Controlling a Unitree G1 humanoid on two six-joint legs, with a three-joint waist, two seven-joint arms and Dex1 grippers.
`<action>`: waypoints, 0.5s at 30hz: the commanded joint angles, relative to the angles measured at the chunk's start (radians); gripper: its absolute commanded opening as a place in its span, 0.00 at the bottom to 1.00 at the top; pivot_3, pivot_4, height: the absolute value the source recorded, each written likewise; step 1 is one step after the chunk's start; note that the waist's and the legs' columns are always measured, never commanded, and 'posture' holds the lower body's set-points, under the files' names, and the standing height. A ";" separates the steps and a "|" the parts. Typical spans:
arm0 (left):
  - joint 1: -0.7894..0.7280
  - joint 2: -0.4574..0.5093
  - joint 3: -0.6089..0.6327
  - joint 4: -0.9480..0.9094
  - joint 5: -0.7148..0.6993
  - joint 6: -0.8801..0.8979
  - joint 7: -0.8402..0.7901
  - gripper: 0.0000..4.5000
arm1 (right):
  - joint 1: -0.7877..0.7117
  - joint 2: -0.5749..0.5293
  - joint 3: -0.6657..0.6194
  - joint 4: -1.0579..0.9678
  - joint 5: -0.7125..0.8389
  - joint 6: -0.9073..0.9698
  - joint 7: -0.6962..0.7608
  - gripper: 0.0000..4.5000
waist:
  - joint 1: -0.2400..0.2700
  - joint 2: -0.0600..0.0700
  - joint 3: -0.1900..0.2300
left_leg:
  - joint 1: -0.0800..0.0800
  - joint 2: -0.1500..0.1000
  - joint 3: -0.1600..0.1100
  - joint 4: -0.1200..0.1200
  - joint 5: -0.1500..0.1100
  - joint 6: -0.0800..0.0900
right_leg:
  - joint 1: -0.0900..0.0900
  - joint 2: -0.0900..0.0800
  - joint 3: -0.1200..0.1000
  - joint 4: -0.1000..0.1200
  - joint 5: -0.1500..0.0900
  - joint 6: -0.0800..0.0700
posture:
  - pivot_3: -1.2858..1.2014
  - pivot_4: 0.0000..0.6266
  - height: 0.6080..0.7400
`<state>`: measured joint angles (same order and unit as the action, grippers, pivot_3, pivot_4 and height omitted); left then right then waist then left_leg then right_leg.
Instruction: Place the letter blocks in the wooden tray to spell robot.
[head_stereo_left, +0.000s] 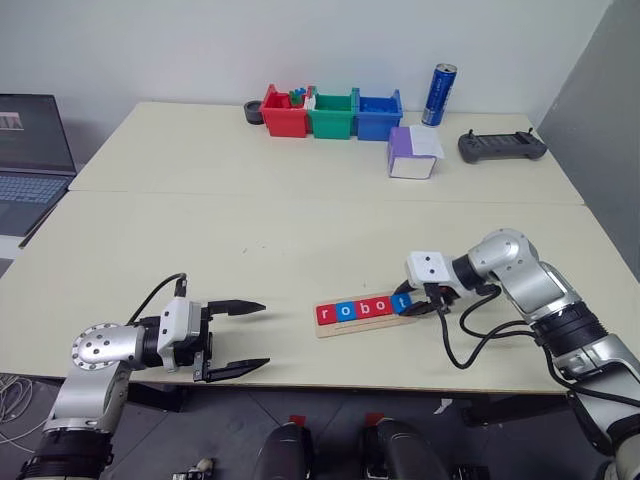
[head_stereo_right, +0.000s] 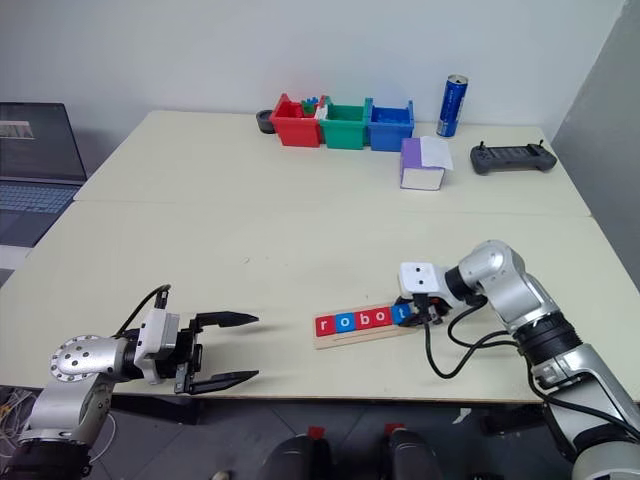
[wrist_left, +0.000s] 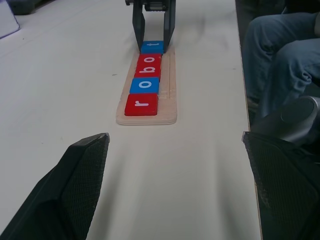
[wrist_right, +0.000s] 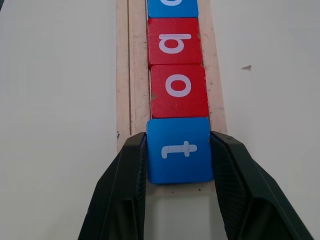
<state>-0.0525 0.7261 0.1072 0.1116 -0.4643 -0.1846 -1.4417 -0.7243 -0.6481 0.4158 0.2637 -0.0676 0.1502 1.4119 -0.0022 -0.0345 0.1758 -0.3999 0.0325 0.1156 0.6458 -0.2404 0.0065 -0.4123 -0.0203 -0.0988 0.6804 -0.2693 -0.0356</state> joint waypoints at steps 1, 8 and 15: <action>0.000 0.017 0.030 -0.032 -0.009 -0.013 0.009 1.00 | -0.024 0.001 -0.004 -0.006 -0.008 -0.016 -0.003 0.32 | 0.000 0.000 0.000 | 0.000 0.000 0.000 0.000 0.000 0.000 | 0.000 0.000 0.000 0.000 0.000 0.000 | 0.52 0.24 1.00; 0.003 0.025 0.035 -0.036 -0.012 -0.010 0.012 1.00 | -0.016 -0.013 0.011 -0.013 -0.014 -0.043 0.041 0.32 | 0.000 0.000 0.000 | 0.000 0.000 0.000 0.000 0.000 0.000 | 0.000 0.000 0.000 0.000 0.000 0.000 | 0.52 0.24 1.00; 0.003 0.028 0.036 -0.035 -0.012 -0.012 0.013 1.00 | -0.024 0.003 -0.008 -0.020 0.002 -0.019 0.030 0.40 | 0.000 0.000 0.000 | 0.000 0.000 0.000 0.000 0.000 0.000 | 0.000 0.000 0.000 0.000 0.000 0.000 | 0.52 0.24 1.00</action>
<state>-0.0515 0.7419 0.1202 0.1095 -0.4647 -0.1845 -1.4297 -0.7280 -0.6469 0.4209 0.2689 -0.0773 0.1280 1.4376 -0.0020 -0.0345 0.1758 -0.3999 0.0325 0.1156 0.6458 -0.2404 0.0065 -0.4124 -0.0203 -0.0988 0.6803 -0.2693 -0.0356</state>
